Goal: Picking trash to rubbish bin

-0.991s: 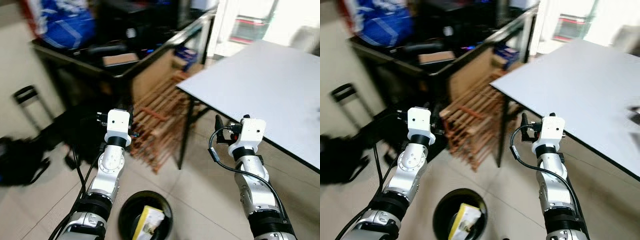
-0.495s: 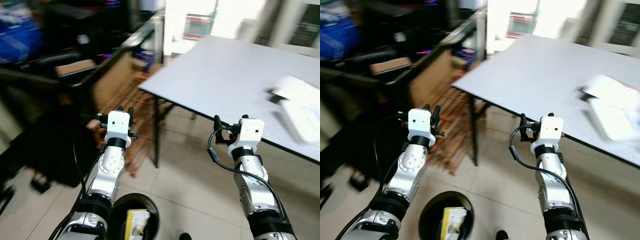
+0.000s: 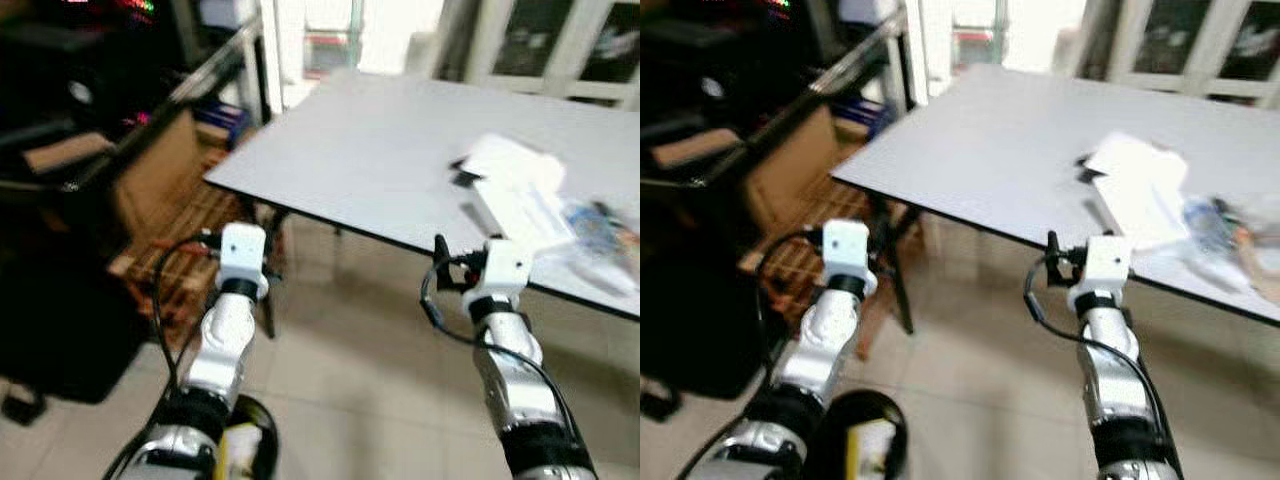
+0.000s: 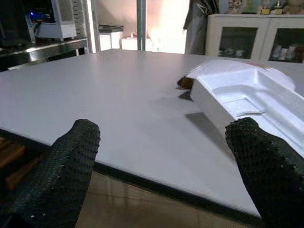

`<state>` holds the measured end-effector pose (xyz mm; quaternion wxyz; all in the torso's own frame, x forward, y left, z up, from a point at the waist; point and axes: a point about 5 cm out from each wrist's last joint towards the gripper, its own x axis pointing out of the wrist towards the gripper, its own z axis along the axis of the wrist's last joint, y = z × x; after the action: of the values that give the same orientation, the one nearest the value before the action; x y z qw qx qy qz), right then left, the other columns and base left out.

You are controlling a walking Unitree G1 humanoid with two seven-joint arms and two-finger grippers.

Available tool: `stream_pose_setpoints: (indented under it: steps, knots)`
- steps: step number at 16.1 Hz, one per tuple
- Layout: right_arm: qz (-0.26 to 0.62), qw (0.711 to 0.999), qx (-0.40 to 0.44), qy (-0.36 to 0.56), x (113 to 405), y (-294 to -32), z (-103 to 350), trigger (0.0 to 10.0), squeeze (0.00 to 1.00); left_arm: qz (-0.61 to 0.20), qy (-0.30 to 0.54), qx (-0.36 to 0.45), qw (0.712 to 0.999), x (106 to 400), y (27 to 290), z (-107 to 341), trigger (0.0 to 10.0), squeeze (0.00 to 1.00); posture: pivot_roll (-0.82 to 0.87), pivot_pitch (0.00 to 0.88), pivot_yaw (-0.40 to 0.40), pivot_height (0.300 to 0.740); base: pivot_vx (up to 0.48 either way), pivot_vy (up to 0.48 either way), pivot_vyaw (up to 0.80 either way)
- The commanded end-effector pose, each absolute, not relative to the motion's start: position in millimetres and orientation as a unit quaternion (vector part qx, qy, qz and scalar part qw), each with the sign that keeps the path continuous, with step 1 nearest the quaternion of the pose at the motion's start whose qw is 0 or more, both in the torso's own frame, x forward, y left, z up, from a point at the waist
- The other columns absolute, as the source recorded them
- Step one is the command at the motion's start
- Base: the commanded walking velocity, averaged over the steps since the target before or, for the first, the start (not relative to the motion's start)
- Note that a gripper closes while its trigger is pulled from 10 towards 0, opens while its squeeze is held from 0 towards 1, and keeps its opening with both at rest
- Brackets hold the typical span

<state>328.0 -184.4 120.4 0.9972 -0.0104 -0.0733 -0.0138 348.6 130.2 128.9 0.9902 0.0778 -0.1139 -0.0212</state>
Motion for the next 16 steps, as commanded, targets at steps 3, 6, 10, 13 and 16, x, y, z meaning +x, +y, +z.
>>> stream_pose_setpoints:
  steps: [3, 6, 10, 13, 16]
  knots:
    - [-0.009, 0.998, -0.009, -0.066, 327.0, -181.7, 118.4, 10.0, 0.00, -0.019, -0.106, 0.074, 0.991, 347.9, 132.7, 127.0, 10.0, 0.00, -0.07, 0.098, 0.052, 0.740, 0.000, 0.000, -0.79]
    - [-0.008, 0.998, -0.009, -0.065, 326.8, -181.0, 117.7, 10.0, 0.00, -0.020, -0.105, 0.076, 0.991, 347.7, 132.6, 126.7, 10.0, 0.00, -0.07, 0.101, 0.054, 0.740, 0.000, 0.000, -0.78]
    - [-0.006, 0.998, -0.010, -0.063, 326.4, -180.8, 117.0, 10.0, 0.00, -0.021, -0.104, 0.076, 0.992, 347.5, 132.6, 126.1, 10.0, 0.00, -0.07, 0.100, 0.054, 0.740, 0.000, 0.000, -0.78]
    - [-0.006, 0.998, -0.010, -0.064, 326.4, -180.7, 117.0, 10.0, 0.00, -0.020, -0.103, 0.075, 0.992, 347.6, 132.8, 125.8, 10.0, 0.00, -0.07, 0.095, 0.053, 0.740, 0.000, 0.000, -0.21]
    - [-0.005, 0.998, -0.010, -0.062, 326.2, -180.4, 116.1, 10.0, 0.00, -0.020, -0.101, 0.074, 0.992, 347.5, 132.9, 124.8, 10.0, 0.00, -0.08, 0.086, 0.055, 0.740, 0.000, 0.000, 0.00]
